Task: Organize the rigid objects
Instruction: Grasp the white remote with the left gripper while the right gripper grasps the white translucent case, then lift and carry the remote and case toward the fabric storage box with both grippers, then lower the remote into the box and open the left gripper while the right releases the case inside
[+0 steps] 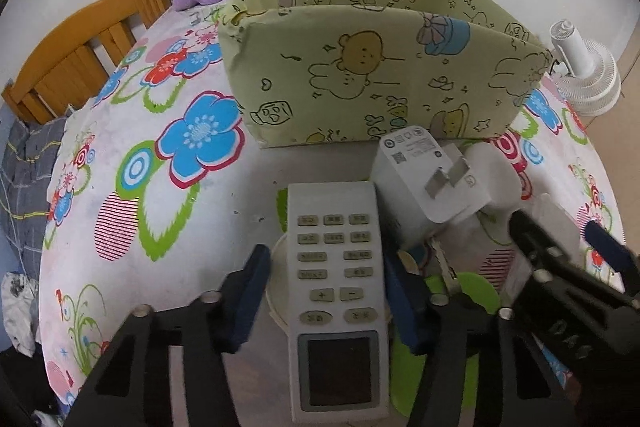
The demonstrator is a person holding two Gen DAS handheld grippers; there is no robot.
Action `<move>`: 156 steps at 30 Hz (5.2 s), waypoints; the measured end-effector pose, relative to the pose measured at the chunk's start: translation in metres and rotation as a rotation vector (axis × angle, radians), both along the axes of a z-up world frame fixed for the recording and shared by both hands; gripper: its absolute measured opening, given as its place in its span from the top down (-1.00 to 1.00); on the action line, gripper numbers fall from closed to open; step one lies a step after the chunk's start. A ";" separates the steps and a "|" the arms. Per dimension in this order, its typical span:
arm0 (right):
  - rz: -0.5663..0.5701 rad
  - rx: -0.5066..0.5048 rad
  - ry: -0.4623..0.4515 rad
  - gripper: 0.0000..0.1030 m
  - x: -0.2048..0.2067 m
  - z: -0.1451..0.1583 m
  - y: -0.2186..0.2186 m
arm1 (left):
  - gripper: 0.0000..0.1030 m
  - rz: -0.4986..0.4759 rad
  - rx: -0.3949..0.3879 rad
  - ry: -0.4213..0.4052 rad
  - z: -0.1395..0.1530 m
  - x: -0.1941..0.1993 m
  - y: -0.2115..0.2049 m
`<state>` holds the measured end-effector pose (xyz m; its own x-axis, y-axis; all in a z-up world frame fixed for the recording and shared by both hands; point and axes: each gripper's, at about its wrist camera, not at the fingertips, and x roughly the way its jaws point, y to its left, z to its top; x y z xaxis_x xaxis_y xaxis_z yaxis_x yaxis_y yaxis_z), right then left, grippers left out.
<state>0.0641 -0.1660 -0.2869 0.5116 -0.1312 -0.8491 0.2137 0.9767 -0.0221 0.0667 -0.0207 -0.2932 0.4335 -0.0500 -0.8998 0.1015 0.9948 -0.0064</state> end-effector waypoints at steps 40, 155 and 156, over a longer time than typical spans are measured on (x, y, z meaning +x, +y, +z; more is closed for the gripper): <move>0.085 0.022 -0.057 -0.19 0.009 0.071 0.027 | 0.13 0.067 -0.036 -0.070 0.071 -0.001 0.008; 0.182 0.095 -0.095 -0.71 0.176 0.078 0.043 | -0.71 0.047 0.031 -0.166 0.079 0.141 -0.009; 0.179 0.095 -0.101 -0.72 0.174 0.080 0.043 | -0.72 0.045 0.032 -0.170 0.081 0.140 -0.010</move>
<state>0.2381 -0.1233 -0.2071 0.6026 0.0472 -0.7966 0.0334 0.9959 0.0842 0.2063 -0.0306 -0.2119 0.5809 0.0001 -0.8140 0.0541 0.9978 0.0387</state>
